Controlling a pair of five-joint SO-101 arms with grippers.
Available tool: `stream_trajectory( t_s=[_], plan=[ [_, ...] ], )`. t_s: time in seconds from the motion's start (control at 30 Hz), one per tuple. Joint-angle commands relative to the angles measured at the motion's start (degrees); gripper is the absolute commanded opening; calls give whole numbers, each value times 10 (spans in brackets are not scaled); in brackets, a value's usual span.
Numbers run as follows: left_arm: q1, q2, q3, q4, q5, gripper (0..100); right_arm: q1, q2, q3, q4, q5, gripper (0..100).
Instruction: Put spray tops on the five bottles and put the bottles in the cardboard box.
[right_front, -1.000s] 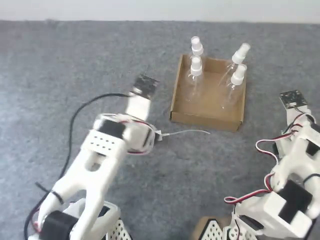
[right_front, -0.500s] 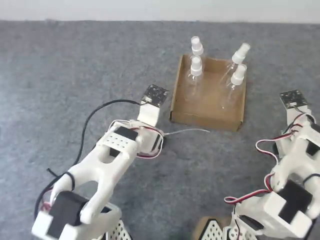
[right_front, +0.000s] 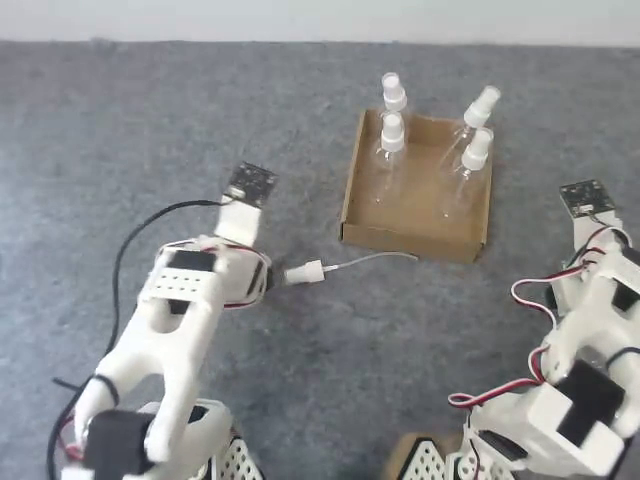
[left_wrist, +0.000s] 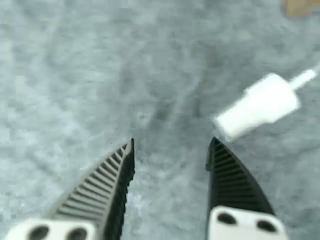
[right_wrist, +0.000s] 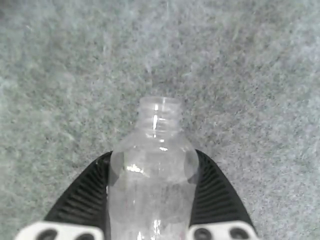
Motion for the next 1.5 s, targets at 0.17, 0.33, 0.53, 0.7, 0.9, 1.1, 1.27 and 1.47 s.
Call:
stream_trajectory(
  t_s=[0.17,0.33,0.53,0.7,0.9,1.1,1.27,1.47],
  plan=[
    [35,-98,-12,15,165,217,4,-6,-3,-4,-7,10],
    [76,-76,-36,25,259,217,6,-6,-3,-4,-7,10],
    [79,31,-91,23,380,218,3,-6,-3,-4,-7,10],
    [80,135,-138,25,425,218,4,-7,-3,-4,-7,10],
    [88,196,-190,84,423,218,3,-7,-3,-4,-7,10],
    [120,192,-207,134,388,218,4,-7,-3,-4,-7,10],
    [146,171,-200,166,343,217,7,-7,-3,-4,-5,10],
    [142,146,-200,213,332,217,6,-7,-3,-4,-6,10]
  ],
)
